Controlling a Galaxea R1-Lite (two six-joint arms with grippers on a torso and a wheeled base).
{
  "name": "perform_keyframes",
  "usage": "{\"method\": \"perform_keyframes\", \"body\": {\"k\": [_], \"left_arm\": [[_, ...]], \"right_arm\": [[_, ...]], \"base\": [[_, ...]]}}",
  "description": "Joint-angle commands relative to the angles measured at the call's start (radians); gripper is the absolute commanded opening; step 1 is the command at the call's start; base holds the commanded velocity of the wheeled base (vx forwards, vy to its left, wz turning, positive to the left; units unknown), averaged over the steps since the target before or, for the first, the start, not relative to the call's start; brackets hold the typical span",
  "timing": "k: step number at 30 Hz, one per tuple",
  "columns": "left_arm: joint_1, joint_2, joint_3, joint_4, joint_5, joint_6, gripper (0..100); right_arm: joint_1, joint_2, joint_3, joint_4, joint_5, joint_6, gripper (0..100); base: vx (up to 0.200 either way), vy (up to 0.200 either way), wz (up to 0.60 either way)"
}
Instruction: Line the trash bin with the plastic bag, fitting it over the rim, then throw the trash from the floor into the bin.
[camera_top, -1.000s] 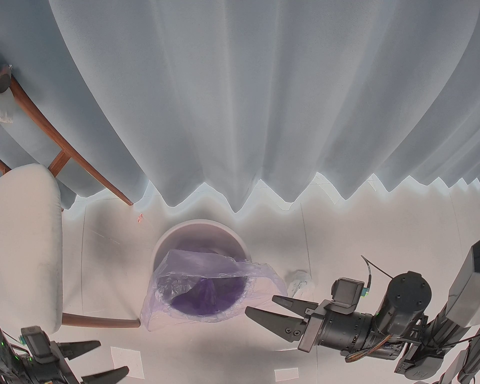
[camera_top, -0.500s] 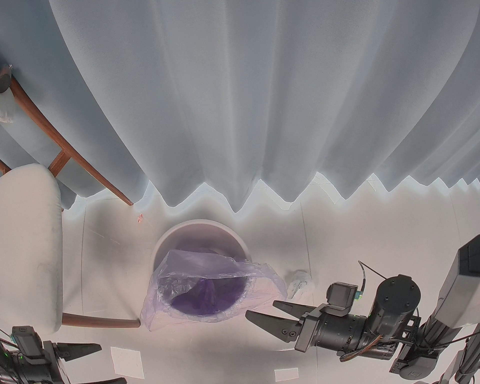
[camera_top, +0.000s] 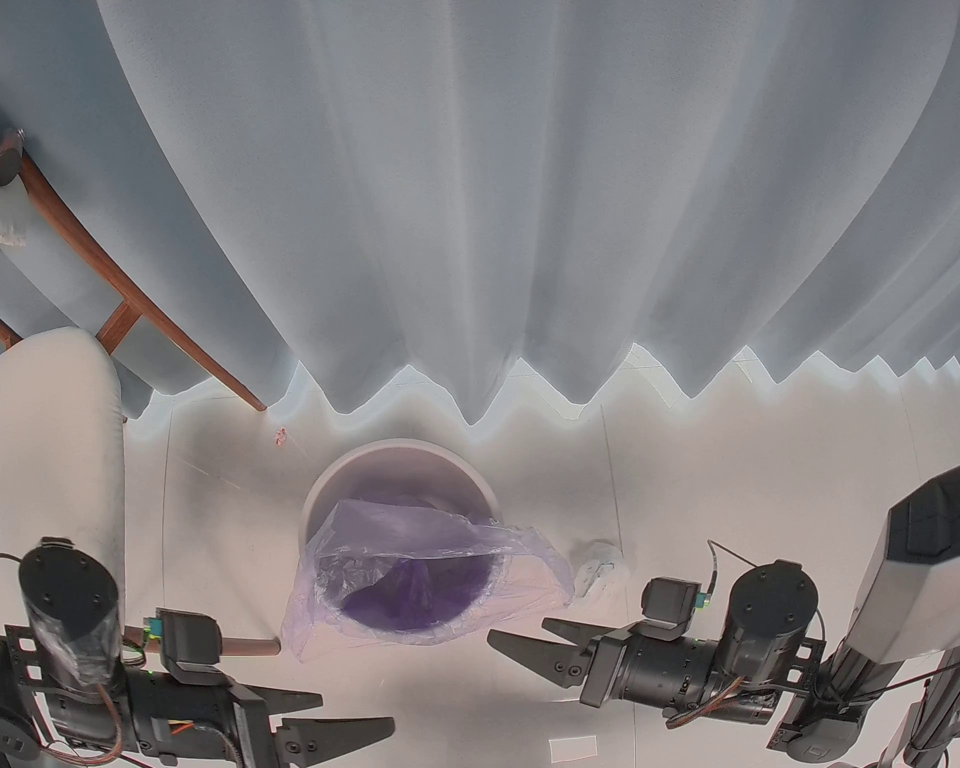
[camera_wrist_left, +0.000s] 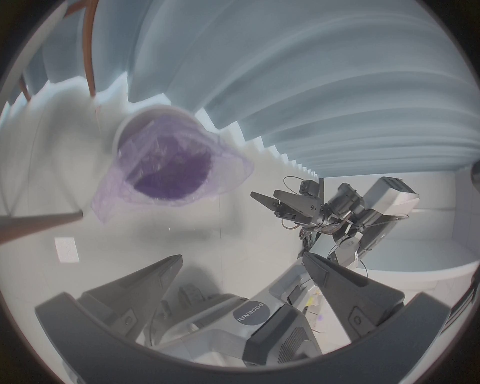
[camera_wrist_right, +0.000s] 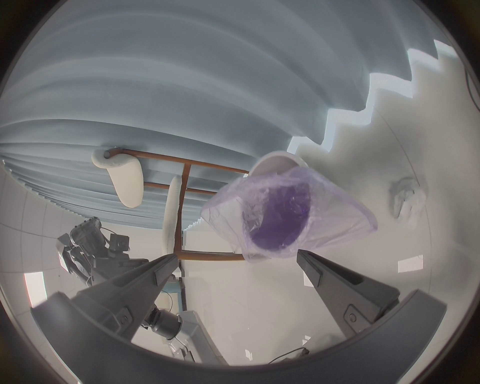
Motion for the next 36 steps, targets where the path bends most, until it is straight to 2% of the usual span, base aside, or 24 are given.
{"method": "perform_keyframes", "body": {"k": [1,5,8,12,14,19,21,25,27,31,33,35,36], "left_arm": [[-0.032,0.147,-0.026,-0.013,-0.011,-0.028,100],[-0.026,0.230,-0.048,-0.024,0.003,-0.018,100],[0.025,0.244,-0.072,-0.024,0.000,-0.028,100],[0.058,0.256,-0.091,-0.026,-0.002,-0.027,100],[0.068,0.244,-0.121,-0.053,-0.002,-0.027,100],[0.078,0.144,-0.215,-0.154,-0.012,-0.019,100],[0.086,0.055,-0.256,-0.199,-0.065,-0.013,100],[0.123,-0.063,-0.246,-0.202,-0.138,-0.016,100],[0.130,-0.074,-0.243,-0.202,-0.146,-0.013,100],[0.175,-0.074,-0.246,-0.213,-0.155,-0.012,100],[0.161,-0.072,-0.232,-0.211,-0.155,-0.005,100],[0.160,-0.072,-0.232,-0.211,-0.155,-0.004,100],[0.132,-0.074,-0.220,-0.211,-0.154,0.034,100]], "right_arm": [[0.035,0.100,-0.010,-0.017,-0.001,0.027,100],[0.035,0.172,-0.042,-0.017,-0.017,0.036,100],[0.035,0.203,-0.071,-0.017,-0.051,0.072,100],[0.035,0.218,-0.066,-0.017,-0.070,0.056,100],[0.034,0.215,-0.073,-0.017,-0.105,0.007,100],[0.000,0.225,-0.180,0.018,-0.100,0.004,100],[-0.011,0.246,-0.274,0.150,-0.102,0.006,100],[-0.035,0.246,-0.392,0.296,-0.103,0.055,100],[-0.038,0.249,-0.422,0.325,-0.103,0.070,100],[-0.077,0.281,-0.567,0.478,-0.103,0.076,100],[-0.097,0.286,-0.623,0.541,-0.105,0.076,100],[-0.098,0.286,-0.628,0.546,-0.105,0.076,100],[-0.123,0.281,-0.697,0.650,-0.106,0.076,100]], "base": [[0.000,0.000,0.00],[0.000,0.000,0.00],[0.000,0.000,0.00],[0.000,0.000,0.00],[0.000,0.000,0.00],[0.000,0.000,0.00],[0.000,0.000,0.00],[0.000,0.000,0.00],[0.000,0.000,0.00],[0.000,0.000,0.00],[0.000,0.000,0.00],[0.000,0.000,0.00],[0.000,0.000,0.00]]}}
